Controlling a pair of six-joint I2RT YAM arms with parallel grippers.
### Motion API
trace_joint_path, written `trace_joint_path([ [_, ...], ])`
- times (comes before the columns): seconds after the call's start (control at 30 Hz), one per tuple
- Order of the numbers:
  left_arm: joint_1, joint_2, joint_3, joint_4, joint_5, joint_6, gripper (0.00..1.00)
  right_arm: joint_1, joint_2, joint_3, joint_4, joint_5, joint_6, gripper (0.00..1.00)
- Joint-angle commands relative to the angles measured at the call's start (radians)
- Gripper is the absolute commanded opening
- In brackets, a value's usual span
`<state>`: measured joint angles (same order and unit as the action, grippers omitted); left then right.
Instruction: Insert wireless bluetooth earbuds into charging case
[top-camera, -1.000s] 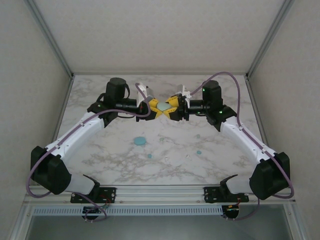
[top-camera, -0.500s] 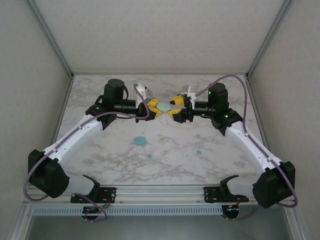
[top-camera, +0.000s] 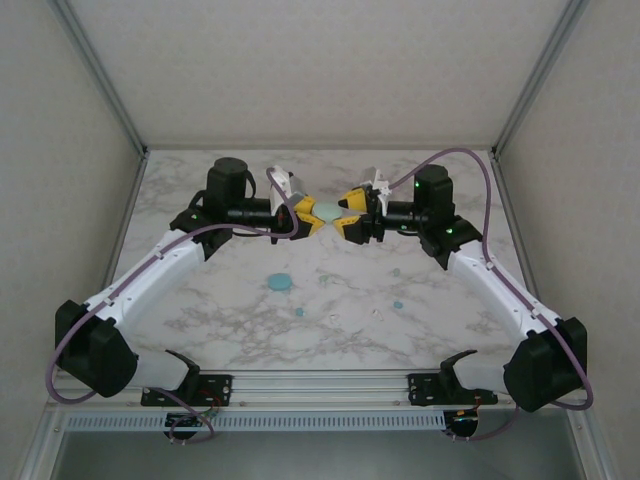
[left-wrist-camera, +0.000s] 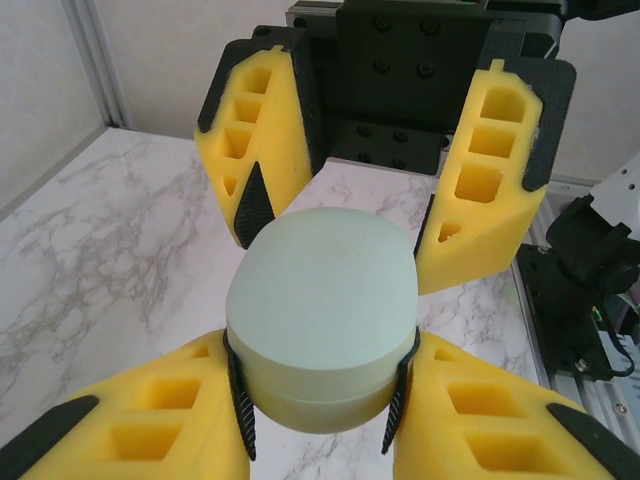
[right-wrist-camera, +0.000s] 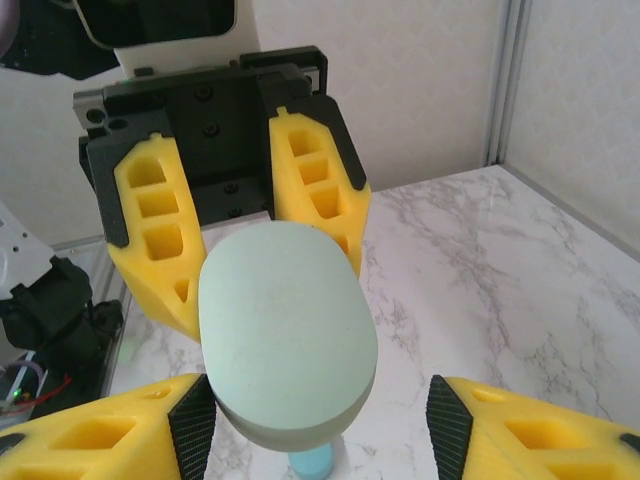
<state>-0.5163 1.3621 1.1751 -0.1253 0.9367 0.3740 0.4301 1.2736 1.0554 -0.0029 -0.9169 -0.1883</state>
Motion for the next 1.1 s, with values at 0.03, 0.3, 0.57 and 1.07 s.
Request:
trace_joint_path([
  [0.03,-0.021,-0.015,-0.002,-0.027,0.032,0.031,0.25,0.001,0.010,0.023,0.060,0.013,0.048,0.61],
  [0.3,-0.024,-0.019,-0.002,-0.034,0.031,0.042,0.24,0.002,0.020,0.046,0.009,0.077,0.035,0.61],
  [0.57,-0.025,-0.023,-0.006,-0.025,0.021,0.040,0.24,0.001,0.020,0.044,0.044,0.134,0.081,0.60],
  [1.07,-0.031,-0.027,-0.015,0.009,0.013,0.022,0.23,0.001,0.041,0.084,0.009,0.226,0.148,0.60],
])
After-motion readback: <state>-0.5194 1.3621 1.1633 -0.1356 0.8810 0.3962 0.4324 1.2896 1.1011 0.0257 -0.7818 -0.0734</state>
